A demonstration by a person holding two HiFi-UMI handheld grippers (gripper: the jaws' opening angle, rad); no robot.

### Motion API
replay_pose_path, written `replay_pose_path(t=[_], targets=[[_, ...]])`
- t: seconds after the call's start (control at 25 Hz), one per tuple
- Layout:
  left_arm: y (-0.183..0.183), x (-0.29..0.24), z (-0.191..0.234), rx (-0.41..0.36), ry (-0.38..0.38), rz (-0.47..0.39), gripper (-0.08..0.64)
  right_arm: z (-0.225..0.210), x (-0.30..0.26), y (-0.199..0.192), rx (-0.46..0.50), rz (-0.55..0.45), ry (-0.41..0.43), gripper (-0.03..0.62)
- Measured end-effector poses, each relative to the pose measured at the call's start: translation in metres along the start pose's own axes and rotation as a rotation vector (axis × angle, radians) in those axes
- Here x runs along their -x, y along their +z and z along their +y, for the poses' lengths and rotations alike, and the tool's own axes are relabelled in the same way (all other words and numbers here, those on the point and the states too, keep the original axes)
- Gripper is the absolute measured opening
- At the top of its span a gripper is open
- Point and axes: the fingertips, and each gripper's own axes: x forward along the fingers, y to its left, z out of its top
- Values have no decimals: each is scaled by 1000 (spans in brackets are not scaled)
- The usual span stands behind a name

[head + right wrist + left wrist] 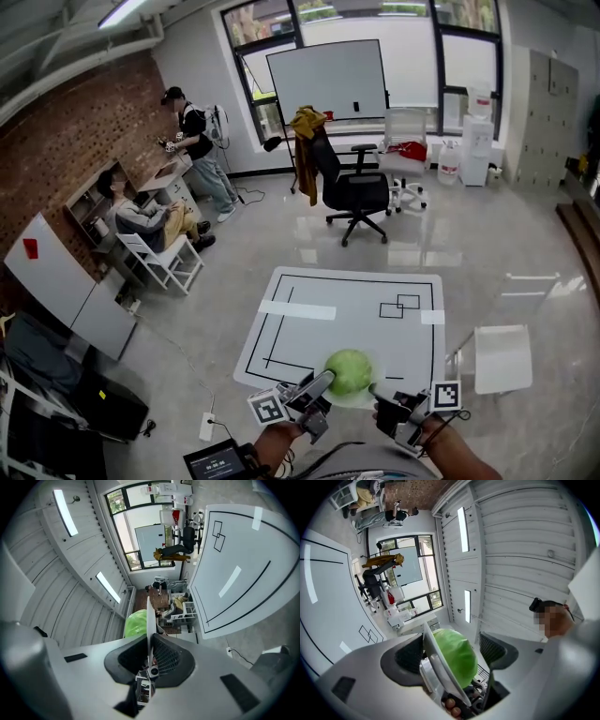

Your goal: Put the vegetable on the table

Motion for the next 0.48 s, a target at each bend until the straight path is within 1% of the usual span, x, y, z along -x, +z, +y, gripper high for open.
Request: replay_pose_path(t=[0.12, 0.28, 0.4, 0.48], targets=[[6, -8, 7, -75, 19, 27, 367, -4, -6, 12, 2, 12, 0, 23], [20, -8, 19, -59, 8, 43, 367, -12, -19, 20, 4, -4, -14, 25], [35, -7, 34, -43, 9, 76, 367, -19, -36, 27, 4, -46, -20, 25], [47, -4, 38, -48, -5, 102, 367, -22, -49, 26, 2, -72, -20, 25]])
